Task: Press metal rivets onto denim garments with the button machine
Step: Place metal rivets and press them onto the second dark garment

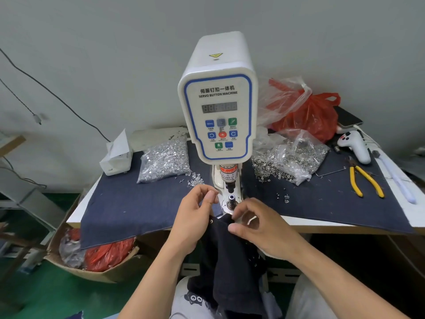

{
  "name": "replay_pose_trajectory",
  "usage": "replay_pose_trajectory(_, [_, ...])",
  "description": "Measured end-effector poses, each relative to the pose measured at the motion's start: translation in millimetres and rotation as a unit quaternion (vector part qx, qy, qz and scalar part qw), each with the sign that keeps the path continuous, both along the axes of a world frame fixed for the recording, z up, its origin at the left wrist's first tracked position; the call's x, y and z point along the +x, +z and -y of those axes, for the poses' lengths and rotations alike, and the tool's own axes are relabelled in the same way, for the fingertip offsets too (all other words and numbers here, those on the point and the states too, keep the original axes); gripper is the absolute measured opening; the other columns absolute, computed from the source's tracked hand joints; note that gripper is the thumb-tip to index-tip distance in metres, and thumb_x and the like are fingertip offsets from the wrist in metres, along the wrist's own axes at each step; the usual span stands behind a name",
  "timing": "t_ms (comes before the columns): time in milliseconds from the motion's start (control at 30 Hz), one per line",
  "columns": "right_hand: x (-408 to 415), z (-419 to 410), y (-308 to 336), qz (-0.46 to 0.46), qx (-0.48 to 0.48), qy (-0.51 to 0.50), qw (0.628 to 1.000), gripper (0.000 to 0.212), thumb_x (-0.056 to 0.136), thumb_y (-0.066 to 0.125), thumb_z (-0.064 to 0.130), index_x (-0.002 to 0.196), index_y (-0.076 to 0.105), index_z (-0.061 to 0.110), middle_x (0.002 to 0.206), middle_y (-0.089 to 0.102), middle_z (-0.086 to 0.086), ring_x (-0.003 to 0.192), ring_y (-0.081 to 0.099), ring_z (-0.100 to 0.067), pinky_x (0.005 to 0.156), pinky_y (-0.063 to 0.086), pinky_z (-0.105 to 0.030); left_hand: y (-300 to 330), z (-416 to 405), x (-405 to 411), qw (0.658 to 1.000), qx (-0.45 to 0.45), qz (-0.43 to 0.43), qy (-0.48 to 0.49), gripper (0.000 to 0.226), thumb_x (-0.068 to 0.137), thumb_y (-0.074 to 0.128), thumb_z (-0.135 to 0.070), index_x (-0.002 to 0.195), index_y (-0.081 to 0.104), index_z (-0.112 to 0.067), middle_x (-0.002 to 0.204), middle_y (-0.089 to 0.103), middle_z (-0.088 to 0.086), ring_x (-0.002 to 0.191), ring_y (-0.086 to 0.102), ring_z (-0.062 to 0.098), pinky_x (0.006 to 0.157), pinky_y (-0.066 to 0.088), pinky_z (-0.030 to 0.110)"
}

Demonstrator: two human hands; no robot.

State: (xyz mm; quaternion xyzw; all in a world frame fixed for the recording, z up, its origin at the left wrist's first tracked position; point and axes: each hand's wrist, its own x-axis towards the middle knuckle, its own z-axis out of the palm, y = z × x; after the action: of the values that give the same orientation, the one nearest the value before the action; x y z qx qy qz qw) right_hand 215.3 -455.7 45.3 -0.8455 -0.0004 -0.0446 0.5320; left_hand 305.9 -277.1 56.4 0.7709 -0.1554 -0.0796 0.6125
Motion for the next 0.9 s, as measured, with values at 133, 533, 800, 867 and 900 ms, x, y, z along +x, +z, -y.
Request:
replay_pose_trajectory(133, [-14, -4, -4, -0.05, -0.027, 0.048, 0.997, 0.033, 0.068, 0.071, 0.066, 0.088, 0.063, 0.041, 0.085, 0.067, 0.018, 0.074, 0.06, -0.001, 0.072, 0.05, -0.022, 4, 1, -6, 0.999, -0.015, -0.024, -0.028, 0.031, 0.111, 0.052, -0.018, 0.091, 0.068, -0.034, 0.084, 0.066, -0.012, 0.067, 0.055, 0.01, 0.067, 0.044, 0.02])
replay_pose_trajectory(533, [-5, 18, 9, -0.077, 0.043, 0.067, 0.994, 0.007, 0.097, 0.069, 0.036, 0.093, 0.067, 0.03, 0.081, 0.066, 0.019, 0.074, 0.055, 0.006, 0.074, 0.042, -0.019, 4, -29, 1, 0.958, 0.132, 0.033, -0.251, 0.025, 0.091, 0.07, -0.056, 0.091, 0.074, -0.032, 0.093, 0.068, -0.008, 0.093, 0.062, 0.009, 0.093, 0.048, 0.035])
replay_pose_trajectory(800, [11, 38, 9, -0.136, 0.012, 0.079, 0.988, 0.02, 0.101, 0.061, 0.041, 0.088, 0.066, 0.027, 0.096, 0.06, 0.014, 0.086, 0.055, 0.003, 0.086, 0.041, -0.021, -17, -18, 1, 0.971, 0.062, -0.041, -0.227, 0.03, 0.108, 0.055, -0.044, 0.086, 0.063, -0.025, 0.084, 0.059, -0.009, 0.081, 0.052, 0.009, 0.079, 0.044, 0.023])
replay_pose_trajectory(867, [16, 34, 2, -0.127, 0.084, 0.046, 0.987, 0.025, 0.103, 0.06, 0.032, 0.084, 0.065, 0.017, 0.077, 0.058, 0.014, 0.07, 0.051, 0.001, 0.068, 0.041, -0.015, -22, -12, 3, 0.974, 0.088, -0.058, -0.202, 0.036, 0.112, 0.048, -0.041, 0.083, 0.058, -0.021, 0.082, 0.055, -0.007, 0.08, 0.049, 0.01, 0.078, 0.042, 0.029])
replay_pose_trajectory(900, [18, 31, -2, -0.123, 0.105, 0.022, 0.987, 0.027, 0.103, 0.06, 0.031, 0.082, 0.064, 0.014, 0.074, 0.057, 0.011, 0.067, 0.05, -0.001, 0.063, 0.041, -0.016, -25, -9, 5, 0.977, 0.092, -0.065, -0.181, 0.04, 0.113, 0.045, -0.04, 0.085, 0.056, -0.013, 0.084, 0.054, -0.004, 0.082, 0.049, 0.012, 0.079, 0.041, 0.033])
